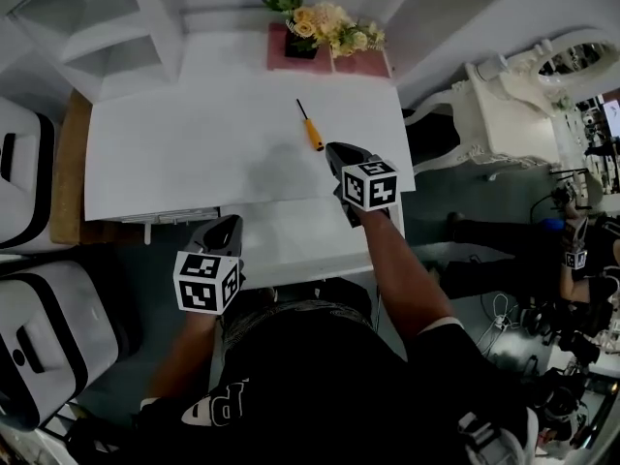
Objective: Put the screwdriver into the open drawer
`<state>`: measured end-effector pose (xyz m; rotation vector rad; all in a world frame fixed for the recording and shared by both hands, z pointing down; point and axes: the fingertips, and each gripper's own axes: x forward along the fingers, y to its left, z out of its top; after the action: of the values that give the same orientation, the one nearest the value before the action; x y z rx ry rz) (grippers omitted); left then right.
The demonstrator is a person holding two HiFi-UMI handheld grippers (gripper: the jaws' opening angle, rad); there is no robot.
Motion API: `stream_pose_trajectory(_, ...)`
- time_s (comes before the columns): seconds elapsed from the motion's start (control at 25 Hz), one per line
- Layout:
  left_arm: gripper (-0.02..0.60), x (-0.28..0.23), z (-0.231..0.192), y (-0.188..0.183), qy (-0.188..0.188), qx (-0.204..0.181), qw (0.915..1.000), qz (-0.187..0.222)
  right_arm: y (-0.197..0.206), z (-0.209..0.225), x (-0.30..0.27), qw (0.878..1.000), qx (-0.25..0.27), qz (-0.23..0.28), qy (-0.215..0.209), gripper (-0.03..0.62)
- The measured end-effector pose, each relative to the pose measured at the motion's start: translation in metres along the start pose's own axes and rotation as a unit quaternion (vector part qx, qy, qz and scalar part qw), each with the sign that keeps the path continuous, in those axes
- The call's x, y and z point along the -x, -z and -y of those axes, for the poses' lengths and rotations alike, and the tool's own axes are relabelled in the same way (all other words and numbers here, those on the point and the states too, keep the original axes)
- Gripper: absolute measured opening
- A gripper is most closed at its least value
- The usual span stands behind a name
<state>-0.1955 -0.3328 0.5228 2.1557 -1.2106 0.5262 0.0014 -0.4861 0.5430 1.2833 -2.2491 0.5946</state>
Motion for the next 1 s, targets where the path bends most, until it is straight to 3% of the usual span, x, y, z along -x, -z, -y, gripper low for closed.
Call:
stream_pose_trajectory(0.72, 0.011, -0.006, -0.035, 0.010, -0.042, 0.041, 0.9981, -0.018, 0.019, 0.041, -0.111, 0.990, 0.073, -0.122, 0.017, 0.084)
stream_pose_trajectory(1.0, 0.011, -0.014, -0.040, 0.014, -0.043, 0.052, 0.9974, -0.027, 0.029, 0.053, -0.143, 0.983, 0.070, -0.168, 0.019, 0.115)
